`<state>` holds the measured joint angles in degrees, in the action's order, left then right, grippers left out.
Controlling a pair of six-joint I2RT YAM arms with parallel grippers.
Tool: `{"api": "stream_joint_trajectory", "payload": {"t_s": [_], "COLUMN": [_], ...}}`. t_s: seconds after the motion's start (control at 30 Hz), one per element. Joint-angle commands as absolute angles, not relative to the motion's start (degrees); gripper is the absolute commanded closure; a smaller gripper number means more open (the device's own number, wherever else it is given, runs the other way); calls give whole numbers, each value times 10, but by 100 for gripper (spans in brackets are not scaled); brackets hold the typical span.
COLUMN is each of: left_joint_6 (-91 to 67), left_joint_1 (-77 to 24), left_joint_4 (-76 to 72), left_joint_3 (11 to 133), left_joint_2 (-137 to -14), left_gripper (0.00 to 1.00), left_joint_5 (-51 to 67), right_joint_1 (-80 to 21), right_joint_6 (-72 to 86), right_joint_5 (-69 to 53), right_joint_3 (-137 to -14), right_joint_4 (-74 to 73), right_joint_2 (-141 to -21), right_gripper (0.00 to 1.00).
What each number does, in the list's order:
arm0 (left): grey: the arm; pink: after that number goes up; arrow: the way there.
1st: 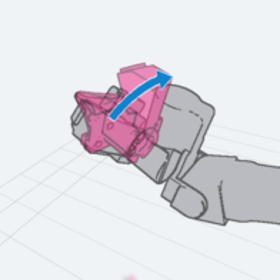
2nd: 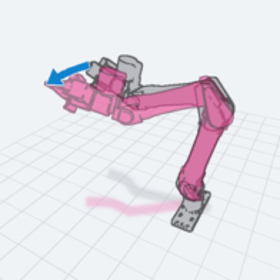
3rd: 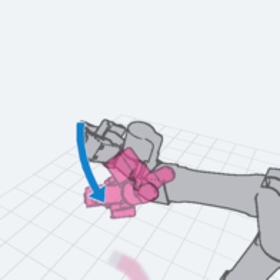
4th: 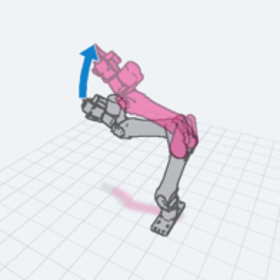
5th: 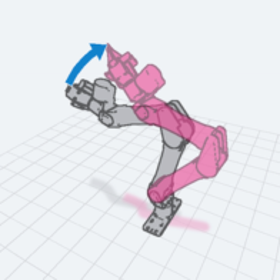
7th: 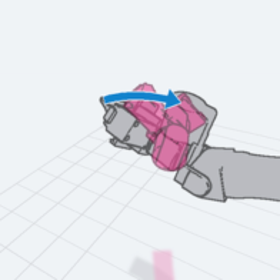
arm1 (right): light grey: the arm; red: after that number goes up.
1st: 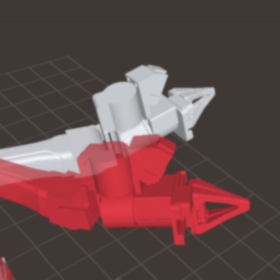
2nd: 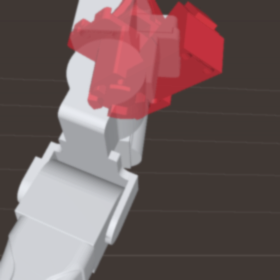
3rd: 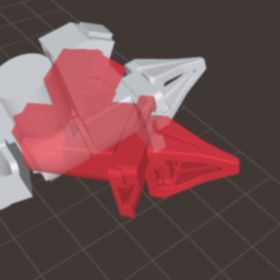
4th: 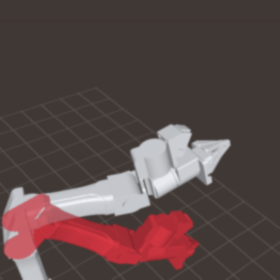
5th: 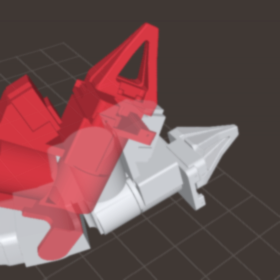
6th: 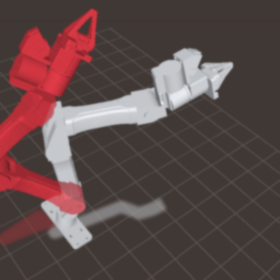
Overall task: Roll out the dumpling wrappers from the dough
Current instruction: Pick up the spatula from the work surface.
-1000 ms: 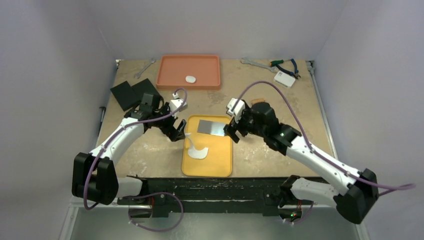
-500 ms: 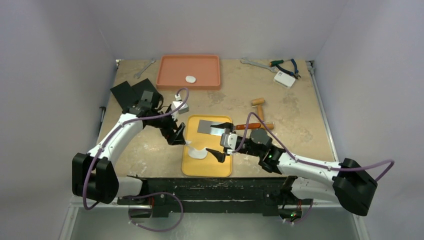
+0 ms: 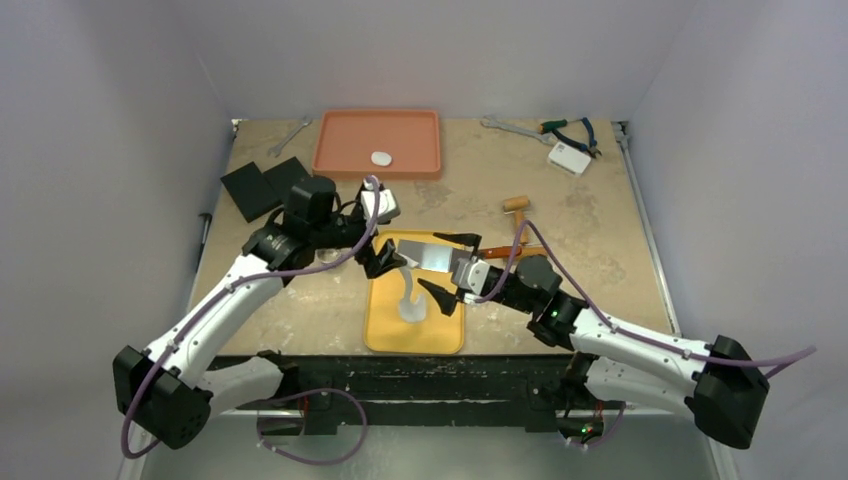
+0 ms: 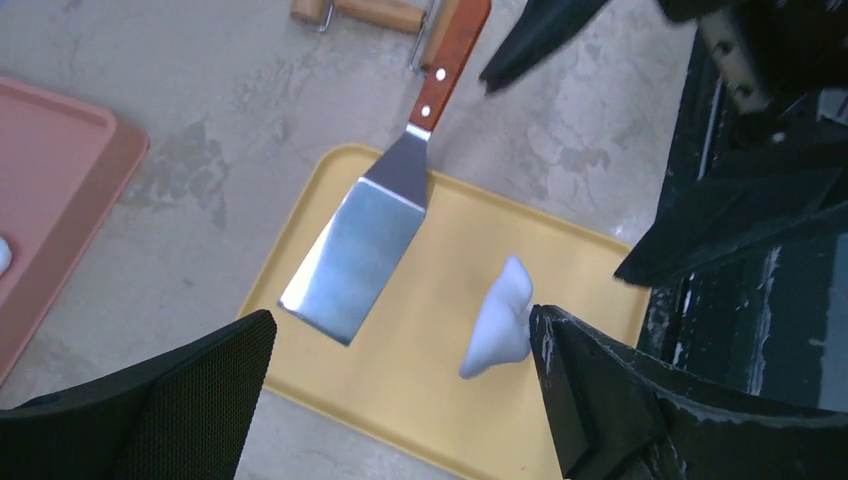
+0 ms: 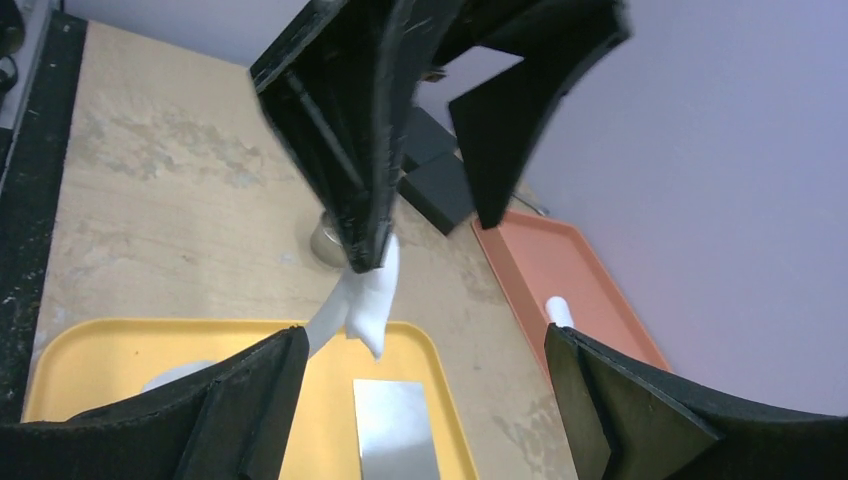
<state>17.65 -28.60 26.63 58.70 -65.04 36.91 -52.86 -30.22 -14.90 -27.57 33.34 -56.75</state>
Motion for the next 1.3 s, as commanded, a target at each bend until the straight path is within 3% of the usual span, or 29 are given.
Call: {"api": "stream_joint_trajectory", "payload": {"t_s": [0.0, 0.07, 0.17, 0.27, 0.33, 0.4, 0.5, 0.63, 0.77, 0.87, 0.97, 1.13, 1.27], "left_joint_6": [175, 131, 124, 181, 219, 251, 214, 181, 178, 182, 196, 198, 188], "left_joint_1": [-263, -265, -270, -299, -313, -293, -304, -305, -305, -305, -306, -305, -306], "left_joint_4": [212, 198, 162, 230, 218, 196, 215, 161, 144, 139, 145, 148, 130], "left_joint_3": [481, 480, 438, 454, 418, 390, 409, 382, 372, 365, 368, 371, 366], "left_joint_2": [-624, -624, -619, -606, -597, -605, -584, -562, -546, -538, -533, -530, -536], "left_gripper": [1, 1, 1, 1, 1, 1, 1, 1, 1, 1, 1, 1, 1], "left_joint_5": [295, 451, 332, 444, 312, 201, 321, 227, 280, 291, 288, 296, 298], "right_joint_1": [-527, -527, -527, -527, -518, -479, -393, -297, -242, -197, -194, -194, -191], "right_joint_6": [-300, -298, -298, -294, -274, -177, 44, 249, 330, 382, 436, 522, 540], "right_joint_5": [-97, -90, -65, 13, 53, 86, 149, 130, 138, 51, 2, 24, -10], "right_joint_3": [-303, -309, -325, -349, -363, -404, -506, -580, -520, -480, -441, -349, -320], "right_joint_4": [258, 228, 179, 117, 93, 63, -110, -276, -263, -227, -186, -103, -14], "right_joint_2": [-535, -522, -503, -492, -498, -523, -583, -630, -600, -606, -616, -574, -625], "right_gripper": [1, 1, 1, 1, 1, 1, 1, 1, 1, 1, 1, 1, 1]}}
